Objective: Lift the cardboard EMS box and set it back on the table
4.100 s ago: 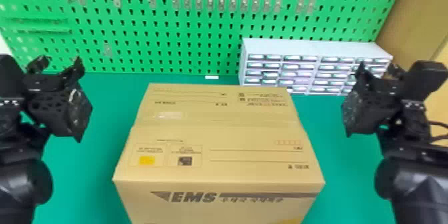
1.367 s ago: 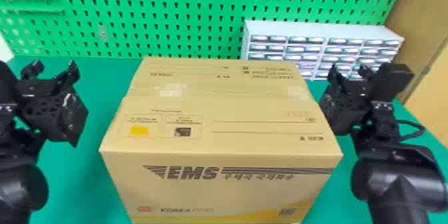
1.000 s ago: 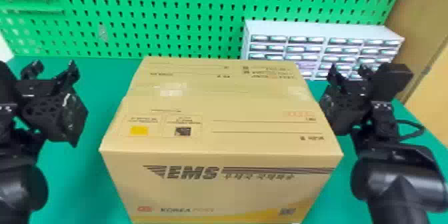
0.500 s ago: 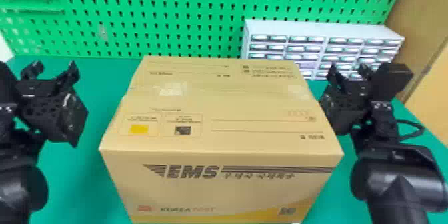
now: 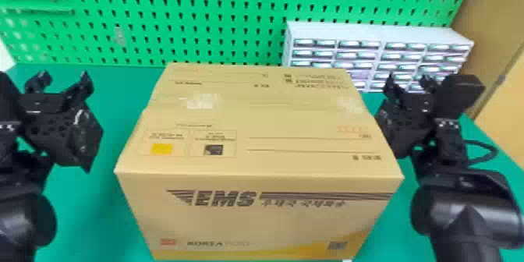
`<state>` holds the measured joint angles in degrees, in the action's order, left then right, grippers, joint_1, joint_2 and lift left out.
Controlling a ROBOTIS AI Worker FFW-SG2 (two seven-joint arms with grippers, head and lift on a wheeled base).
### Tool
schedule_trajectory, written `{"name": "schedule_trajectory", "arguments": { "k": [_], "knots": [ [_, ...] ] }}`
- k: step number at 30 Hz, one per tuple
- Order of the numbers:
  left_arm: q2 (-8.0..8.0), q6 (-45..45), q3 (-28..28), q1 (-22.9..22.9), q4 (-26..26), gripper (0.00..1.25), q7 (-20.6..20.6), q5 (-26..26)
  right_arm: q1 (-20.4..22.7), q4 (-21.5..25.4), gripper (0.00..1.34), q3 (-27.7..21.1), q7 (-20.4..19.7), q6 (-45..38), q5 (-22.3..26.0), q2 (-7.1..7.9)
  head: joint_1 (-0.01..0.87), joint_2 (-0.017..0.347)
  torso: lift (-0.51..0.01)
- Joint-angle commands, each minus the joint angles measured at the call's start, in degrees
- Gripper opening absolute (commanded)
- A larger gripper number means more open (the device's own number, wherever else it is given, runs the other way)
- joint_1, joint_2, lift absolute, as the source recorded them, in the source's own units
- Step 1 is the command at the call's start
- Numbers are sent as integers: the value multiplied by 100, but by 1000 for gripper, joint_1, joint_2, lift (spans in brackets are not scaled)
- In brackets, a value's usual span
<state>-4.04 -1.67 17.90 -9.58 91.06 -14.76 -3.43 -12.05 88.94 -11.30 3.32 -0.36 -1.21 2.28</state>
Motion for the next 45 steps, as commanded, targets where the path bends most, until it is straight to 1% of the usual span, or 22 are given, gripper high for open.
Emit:
{"name": "schedule_trajectory", "arguments": {
  "k": [1, 5, 7, 11, 13, 16, 19, 21, 23, 28, 32, 37, 40, 41, 45],
  "knots": [
    [0, 0, 55, -17, -9, 756, 0, 9, 45, -35, 801, -65, 2, 27, -29, -8, 678, -15, -96],
    [0, 0, 73, -17, -9, 756, 0, 79, 106, -114, 801, -144, 2, 212, 33, 9, 678, -15, -96],
    [0, 0, 99, -26, -18, 756, 0, 79, 124, -158, 804, -162, 2, 265, 68, 53, 678, -15, -96],
    [-9, 9, 99, -35, -149, 756, 0, 35, 177, -474, 805, -136, 2, 748, 331, 194, 678, -15, -96],
    [-9, 70, 73, -44, -290, 756, -9, 27, 212, -615, 804, -153, 2, 915, 402, 220, 678, -15, -96],
    [-9, 255, 47, -44, -475, 756, -71, 18, 247, -799, 805, -224, 2, 1135, 393, 194, 678, -15, -96],
    [-9, 281, 47, -26, -554, 756, -80, 53, 264, -1010, 805, -347, 2, 1337, 331, 124, 678, -15, -96],
    [-9, 308, 55, -8, -598, 756, -80, 44, 273, -1054, 805, -399, 2, 1363, 331, 88, 678, -15, -96],
    [-9, 316, 73, 9, -624, 756, -80, 35, 282, -1081, 805, -426, 2, 1398, 331, 71, 678, -15, -96],
    [-9, 325, 91, 18, -650, 756, -88, 27, 256, -1169, 805, -426, 2, 1434, 331, 80, 678, -15, -96],
    [-9, 334, 73, 9, -650, 756, -80, 97, 203, -1248, 805, -373, 2, 1451, 331, 80, 678, -15, -96],
    [-9, 334, 20, 18, -650, 755, -80, 132, 106, -1459, 805, -285, 2, 1592, 349, 88, 678, -15, -96],
    [-9, 334, -50, 35, -650, 755, -80, 202, 36, -1696, 805, -206, 2, 1776, 349, 80, 678, -15, -96],
    [0, 334, -68, 35, -650, 755, -80, 202, 10, -1801, 805, -162, 2, 1820, 349, 71, 678, -15, -96],
    [0, 334, -199, 27, -668, 755, -18, 202, -43, -1924, 805, -57, -6, 1952, 331, -17, 678, -15, -96]
  ]
}}
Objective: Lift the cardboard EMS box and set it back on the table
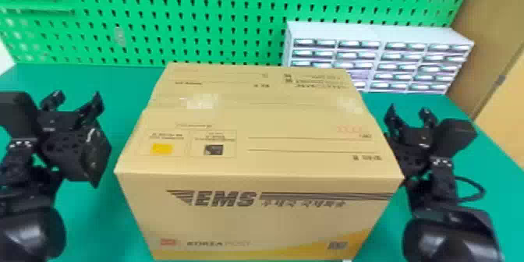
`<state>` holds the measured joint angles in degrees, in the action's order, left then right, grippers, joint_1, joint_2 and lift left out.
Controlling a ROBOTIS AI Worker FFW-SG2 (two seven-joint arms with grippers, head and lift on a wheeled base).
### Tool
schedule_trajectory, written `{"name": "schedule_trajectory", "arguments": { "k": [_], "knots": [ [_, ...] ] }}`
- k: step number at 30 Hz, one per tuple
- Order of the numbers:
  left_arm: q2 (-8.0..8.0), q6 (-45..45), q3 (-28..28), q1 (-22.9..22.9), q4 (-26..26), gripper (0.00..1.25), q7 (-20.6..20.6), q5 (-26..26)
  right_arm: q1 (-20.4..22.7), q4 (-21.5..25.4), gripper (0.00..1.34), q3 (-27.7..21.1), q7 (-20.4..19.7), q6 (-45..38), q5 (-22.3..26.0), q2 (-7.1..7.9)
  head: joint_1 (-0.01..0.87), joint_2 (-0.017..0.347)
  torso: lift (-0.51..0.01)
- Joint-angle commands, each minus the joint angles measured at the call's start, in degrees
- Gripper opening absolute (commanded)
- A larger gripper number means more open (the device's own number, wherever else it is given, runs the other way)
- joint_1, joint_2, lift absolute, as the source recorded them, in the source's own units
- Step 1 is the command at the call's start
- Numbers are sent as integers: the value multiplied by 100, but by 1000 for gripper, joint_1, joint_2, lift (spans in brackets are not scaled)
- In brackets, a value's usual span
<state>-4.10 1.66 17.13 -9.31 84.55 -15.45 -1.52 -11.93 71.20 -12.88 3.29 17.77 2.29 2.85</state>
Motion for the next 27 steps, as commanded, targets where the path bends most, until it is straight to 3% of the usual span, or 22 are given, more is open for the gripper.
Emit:
{"name": "schedule_trajectory", "arguments": {
  "k": [1, 4, 13, 27],
  "knots": [
    [6, -8, -175, 0, -26, 756, 86, 3, -81, -150, 805, 102, -12, 139, -80, -118, 678, -15, -96],
    [6, -8, -351, -18, -79, 756, 182, -6, -160, -203, 805, 84, -39, 139, -300, -290, 678, -15, -96],
    [6, -8, -667, -141, -175, 756, 253, 38, -442, -396, 801, 260, -232, 279, -546, -290, 678, -15, -96],
    [6, -8, -790, -150, -184, 756, 253, 38, -530, -616, 801, 857, -452, 350, -343, -290, 678, -15, -96]
  ]
}}
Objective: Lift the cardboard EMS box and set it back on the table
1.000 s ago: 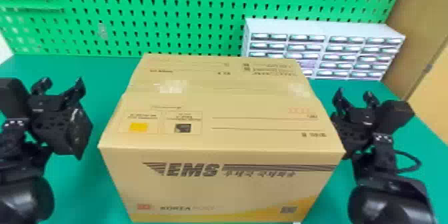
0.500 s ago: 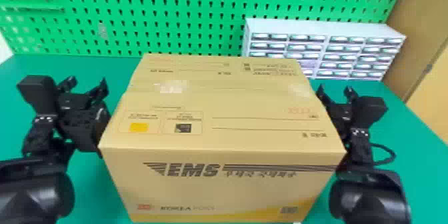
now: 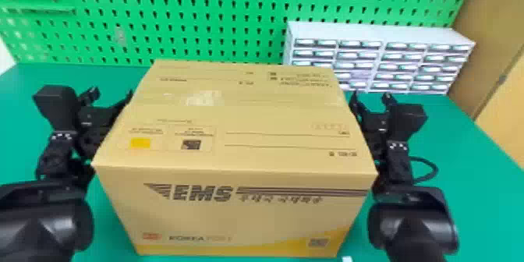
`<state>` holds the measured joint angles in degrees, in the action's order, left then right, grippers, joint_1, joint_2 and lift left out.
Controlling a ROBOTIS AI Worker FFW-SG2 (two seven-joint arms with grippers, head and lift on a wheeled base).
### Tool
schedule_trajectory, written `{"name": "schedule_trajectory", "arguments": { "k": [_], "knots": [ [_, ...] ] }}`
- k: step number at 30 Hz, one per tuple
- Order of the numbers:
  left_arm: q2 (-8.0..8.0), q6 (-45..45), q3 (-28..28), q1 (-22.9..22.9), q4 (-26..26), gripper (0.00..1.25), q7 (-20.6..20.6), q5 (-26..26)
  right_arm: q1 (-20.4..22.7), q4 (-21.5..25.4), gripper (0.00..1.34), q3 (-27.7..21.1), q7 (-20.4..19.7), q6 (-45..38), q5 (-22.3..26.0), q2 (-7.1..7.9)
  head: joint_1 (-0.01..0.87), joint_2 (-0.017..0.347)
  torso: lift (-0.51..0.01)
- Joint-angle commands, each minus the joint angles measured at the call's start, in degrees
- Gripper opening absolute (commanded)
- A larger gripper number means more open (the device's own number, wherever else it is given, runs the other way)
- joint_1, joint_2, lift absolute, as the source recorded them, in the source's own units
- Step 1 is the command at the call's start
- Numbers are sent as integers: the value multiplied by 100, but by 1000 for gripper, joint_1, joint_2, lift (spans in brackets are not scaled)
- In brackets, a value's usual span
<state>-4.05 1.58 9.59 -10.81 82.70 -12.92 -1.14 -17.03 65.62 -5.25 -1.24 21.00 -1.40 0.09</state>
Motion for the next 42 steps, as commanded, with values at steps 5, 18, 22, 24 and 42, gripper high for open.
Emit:
{"name": "schedule_trajectory", "arguments": {
  "k": [5, 18, 22, 24, 42],
  "knots": [
    [1, -9, -89, -9, 0, 756, 0, -9, -64, -128, 801, 174, 1, 71, 61, -15, 678, -15, -96],
    [1, -9, -230, -26, 0, 756, 0, -27, -46, -137, 801, 253, 1, 88, 131, -15, 678, -15, -96],
    [1, -9, -230, -26, 0, 756, 0, -53, -55, -137, 801, 253, 1, 88, 157, -15, 678, -15, -96],
    [1, -9, -230, -26, 0, 756, 0, -62, -55, -137, 801, 253, 1, 97, 157, -15, 678, -15, -96],
    [1, -158, -151, -140, 299, 756, 0, -229, -196, 461, 801, 639, 9, -518, 289, 122, 678, -15, -96]
  ]
}}
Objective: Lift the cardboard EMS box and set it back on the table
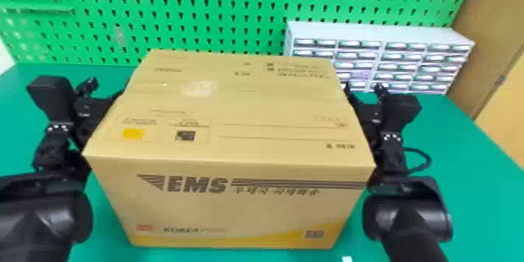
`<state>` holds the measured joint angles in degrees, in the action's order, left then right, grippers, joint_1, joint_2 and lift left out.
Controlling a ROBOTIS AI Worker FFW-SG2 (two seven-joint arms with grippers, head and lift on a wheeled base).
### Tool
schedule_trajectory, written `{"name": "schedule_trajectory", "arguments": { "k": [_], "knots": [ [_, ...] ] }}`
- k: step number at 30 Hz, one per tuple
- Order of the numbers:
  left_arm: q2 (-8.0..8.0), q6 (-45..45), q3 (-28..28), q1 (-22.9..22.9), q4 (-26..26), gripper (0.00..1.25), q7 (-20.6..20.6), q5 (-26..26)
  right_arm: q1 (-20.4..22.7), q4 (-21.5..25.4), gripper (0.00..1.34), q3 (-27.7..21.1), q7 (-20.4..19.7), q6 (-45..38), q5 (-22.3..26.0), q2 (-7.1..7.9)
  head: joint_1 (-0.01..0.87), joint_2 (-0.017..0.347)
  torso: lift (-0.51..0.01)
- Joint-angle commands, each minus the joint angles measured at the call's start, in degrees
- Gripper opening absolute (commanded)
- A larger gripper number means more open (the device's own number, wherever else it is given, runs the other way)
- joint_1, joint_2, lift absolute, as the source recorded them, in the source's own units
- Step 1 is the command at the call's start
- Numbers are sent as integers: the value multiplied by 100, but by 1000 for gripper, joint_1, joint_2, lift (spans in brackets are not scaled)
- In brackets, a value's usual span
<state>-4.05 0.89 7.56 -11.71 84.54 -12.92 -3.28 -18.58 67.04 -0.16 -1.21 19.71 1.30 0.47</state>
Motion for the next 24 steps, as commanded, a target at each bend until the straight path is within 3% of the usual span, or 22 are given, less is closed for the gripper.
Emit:
{"name": "schedule_trajectory", "arguments": {
  "k": [1, 5, 10, 16, 24],
  "knots": [
    [1, -97, 79, -77, 142, 756, 0, -15, -49, 450, 801, 157, 7, -530, 2, 103, 678, -15, -96],
    [1, -238, 167, -147, 256, 756, 0, -59, -93, 793, 801, 245, 7, -828, -7, 173, 678, -15, -96],
    [1, -343, 246, -209, 423, 756, 0, -41, -102, 1135, 801, 183, -2, -1013, -86, 138, 678, -15, -96],
    [1, -352, 290, -235, 467, 756, 9, -41, -84, 1276, 801, 95, 7, -1066, -226, 50, 678, -15, -96],
    [1, -361, 308, -235, 476, 756, 17, -32, -76, 1302, 801, 69, 7, -1066, -253, 50, 678, -15, -96]
  ]
}}
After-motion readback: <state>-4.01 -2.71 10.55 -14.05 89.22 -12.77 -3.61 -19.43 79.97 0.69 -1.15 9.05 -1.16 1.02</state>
